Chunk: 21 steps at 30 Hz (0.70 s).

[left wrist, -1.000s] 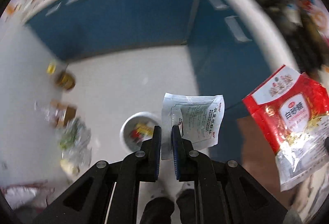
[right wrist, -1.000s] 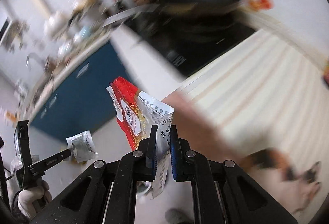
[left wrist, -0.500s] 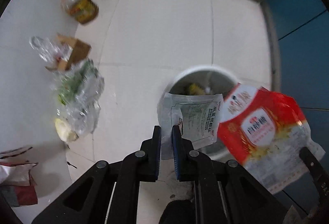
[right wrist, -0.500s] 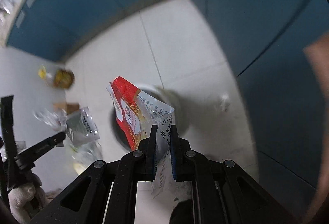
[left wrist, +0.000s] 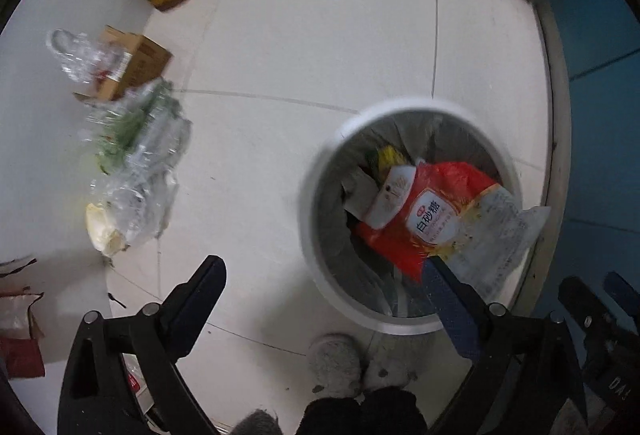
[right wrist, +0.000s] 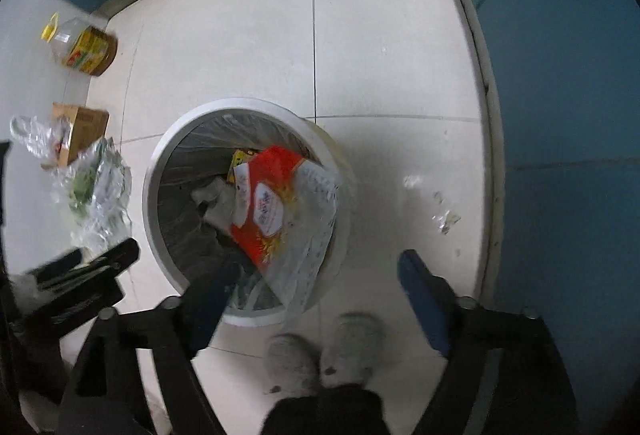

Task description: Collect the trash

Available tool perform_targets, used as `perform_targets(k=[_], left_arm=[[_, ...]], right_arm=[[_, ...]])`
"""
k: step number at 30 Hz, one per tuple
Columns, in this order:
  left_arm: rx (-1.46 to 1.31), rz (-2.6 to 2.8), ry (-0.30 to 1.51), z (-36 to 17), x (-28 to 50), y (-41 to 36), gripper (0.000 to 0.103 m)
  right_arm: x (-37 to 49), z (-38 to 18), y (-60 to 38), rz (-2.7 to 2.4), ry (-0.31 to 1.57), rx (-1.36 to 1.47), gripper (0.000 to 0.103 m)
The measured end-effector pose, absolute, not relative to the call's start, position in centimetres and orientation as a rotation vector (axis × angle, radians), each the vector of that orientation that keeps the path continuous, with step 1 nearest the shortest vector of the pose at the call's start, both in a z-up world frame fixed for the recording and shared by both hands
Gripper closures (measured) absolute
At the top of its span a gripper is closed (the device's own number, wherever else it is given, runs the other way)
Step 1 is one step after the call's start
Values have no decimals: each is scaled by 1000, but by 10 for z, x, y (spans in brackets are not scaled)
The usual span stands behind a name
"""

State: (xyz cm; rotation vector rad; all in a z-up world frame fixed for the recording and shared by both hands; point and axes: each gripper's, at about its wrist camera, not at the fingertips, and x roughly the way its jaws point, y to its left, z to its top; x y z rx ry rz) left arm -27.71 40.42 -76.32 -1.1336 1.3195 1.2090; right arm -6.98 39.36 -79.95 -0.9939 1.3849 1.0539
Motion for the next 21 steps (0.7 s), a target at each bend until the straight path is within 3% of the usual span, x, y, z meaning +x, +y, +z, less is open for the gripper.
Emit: perform_targets(k=[1, 2, 9, 21], left_arm=[[-1122, 1227, 1309, -752, -279, 403, 3], [-1103, 1246, 1293, -738, -281, 400, 3], [-1015, 1334, 1200, -646, -297, 377, 3], [-904, 1339, 1025, -436, -318, 290, 1]], right_arm=[[-71, -791, 392, 1063, 1357, -1010, 2], [-73, -785, 394, 1070, 1342, -1015, 0], [-76, -709, 375, 1119, 1219, -1025, 0], [-93, -476, 291, 1223, 1027, -899, 0]])
